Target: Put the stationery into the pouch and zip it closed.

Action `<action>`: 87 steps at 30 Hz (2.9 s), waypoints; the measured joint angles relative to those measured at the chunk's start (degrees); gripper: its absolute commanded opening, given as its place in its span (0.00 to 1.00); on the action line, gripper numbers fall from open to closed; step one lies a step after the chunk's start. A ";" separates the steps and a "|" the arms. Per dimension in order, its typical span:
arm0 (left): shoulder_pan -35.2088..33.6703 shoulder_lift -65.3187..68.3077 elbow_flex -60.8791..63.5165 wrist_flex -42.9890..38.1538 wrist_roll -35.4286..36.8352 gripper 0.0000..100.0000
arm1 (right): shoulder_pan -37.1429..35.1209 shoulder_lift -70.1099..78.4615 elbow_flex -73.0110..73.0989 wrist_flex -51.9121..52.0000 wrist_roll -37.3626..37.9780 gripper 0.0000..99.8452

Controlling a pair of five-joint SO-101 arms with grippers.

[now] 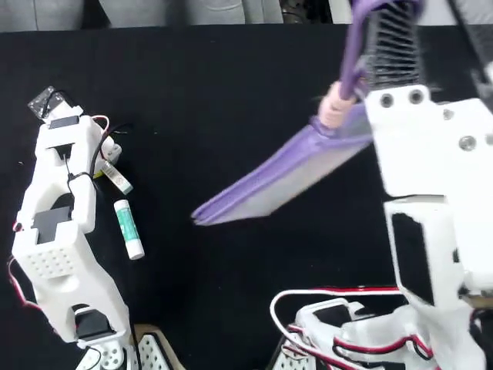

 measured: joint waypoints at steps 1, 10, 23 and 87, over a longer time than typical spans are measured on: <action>0.00 0.00 0.00 0.00 0.00 0.03 | 0.79 0.18 -0.44 0.62 0.53 0.01; 0.00 0.00 0.00 0.00 0.00 0.03 | 1.49 1.58 -1.05 7.56 2.20 0.01; -1.32 0.00 0.00 0.00 0.00 0.03 | -20.75 1.85 21.27 2.37 2.20 0.01; -5.45 0.44 -11.16 17.14 -0.09 0.03 | -8.09 -30.68 34.20 13.19 -11.87 0.01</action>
